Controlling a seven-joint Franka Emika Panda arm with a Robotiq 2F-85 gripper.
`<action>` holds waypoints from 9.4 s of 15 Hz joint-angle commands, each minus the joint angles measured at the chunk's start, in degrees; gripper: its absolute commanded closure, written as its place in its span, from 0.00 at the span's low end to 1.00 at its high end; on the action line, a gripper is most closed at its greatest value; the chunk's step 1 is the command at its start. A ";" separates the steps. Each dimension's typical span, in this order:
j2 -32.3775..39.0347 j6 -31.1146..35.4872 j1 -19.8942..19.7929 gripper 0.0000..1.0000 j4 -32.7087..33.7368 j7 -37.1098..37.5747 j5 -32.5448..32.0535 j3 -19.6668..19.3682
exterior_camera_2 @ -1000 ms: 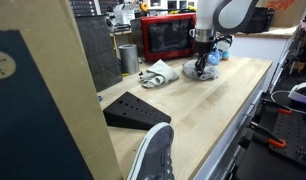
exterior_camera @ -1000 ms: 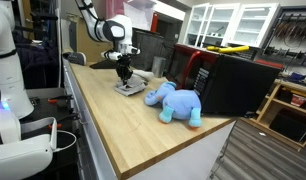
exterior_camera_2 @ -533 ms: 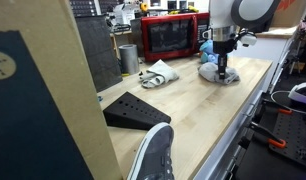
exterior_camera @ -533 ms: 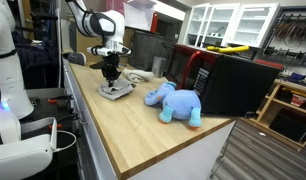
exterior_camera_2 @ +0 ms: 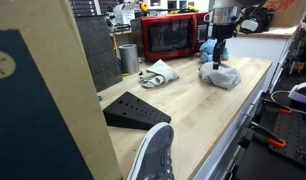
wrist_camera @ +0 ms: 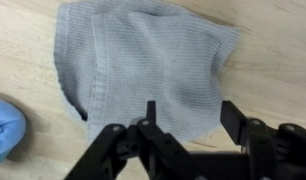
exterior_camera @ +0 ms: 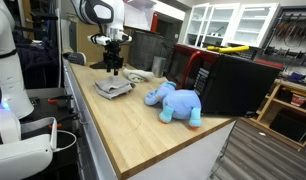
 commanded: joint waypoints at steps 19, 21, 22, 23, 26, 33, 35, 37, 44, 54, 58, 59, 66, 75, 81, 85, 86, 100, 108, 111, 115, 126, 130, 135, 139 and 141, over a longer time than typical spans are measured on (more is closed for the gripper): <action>15.21 -11.41 -4.13 0.00 13.62 -6.05 1.14 -3.97; 16.46 -10.55 -4.37 0.00 14.36 -5.89 1.09 -4.06; 17.08 -10.29 -4.55 0.00 14.65 -5.80 0.97 -4.13; 17.76 -10.55 -4.83 0.00 15.11 -5.89 0.95 -4.28; 19.05 -11.17 -5.70 0.00 15.93 -6.85 0.66 -4.45; 20.59 -19.11 -6.51 0.00 17.99 -12.25 6.65 -3.70; 21.59 -22.47 -6.73 0.00 19.13 -13.61 7.88 -3.83; 22.58 -24.99 -7.13 0.28 20.35 -14.45 8.07 -4.09; 24.68 -31.37 -9.61 0.80 25.58 -16.81 7.33 -4.48; 16.95 -36.80 -8.34 0.99 22.47 -20.98 6.72 -2.48; 10.05 -33.88 -5.43 0.99 16.66 -20.76 7.98 -0.52; 8.15 -32.94 -4.53 0.99 15.64 -20.73 8.67 -0.09; -3.36 -25.83 4.31 0.99 11.50 -20.18 17.33 2.71; -8.94 -20.77 13.30 0.51 8.47 -13.30 25.46 6.84; -6.03 -20.39 9.88 0.07 13.03 -12.39 24.32 2.27; -0.70 -13.20 6.97 0.00 13.94 -11.59 23.03 0.61; 0.91 -11.45 6.44 0.00 14.03 -11.05 22.72 0.61; 14.07 -14.16 -1.74 0.00 20.40 5.49 0.30 -0.21; 20.59 -17.96 -4.35 0.00 18.84 -7.83 4.14 -1.51; 23.09 -18.60 -4.65 0.00 19.17 -9.43 4.79 -1.37; 24.88 -19.28 -5.19 0.41 19.72 -10.42 5.40 -1.38; 20.78 -21.73 -5.80 1.00 22.64 -14.33 11.28 -0.95; 20.61 -18.80 -5.82 1.00 24.45 -13.44 10.04 -1.56; 22.44 -13.67 -6.48 1.00 26.06 -12.45 8.19 -2.30; 24.27 -8.15 -7.01 1.00 28.13 -11.03 7.71 -2.72; 25.43 -6.07 -7.27 1.00 29.51 -10.12 7.45 -2.80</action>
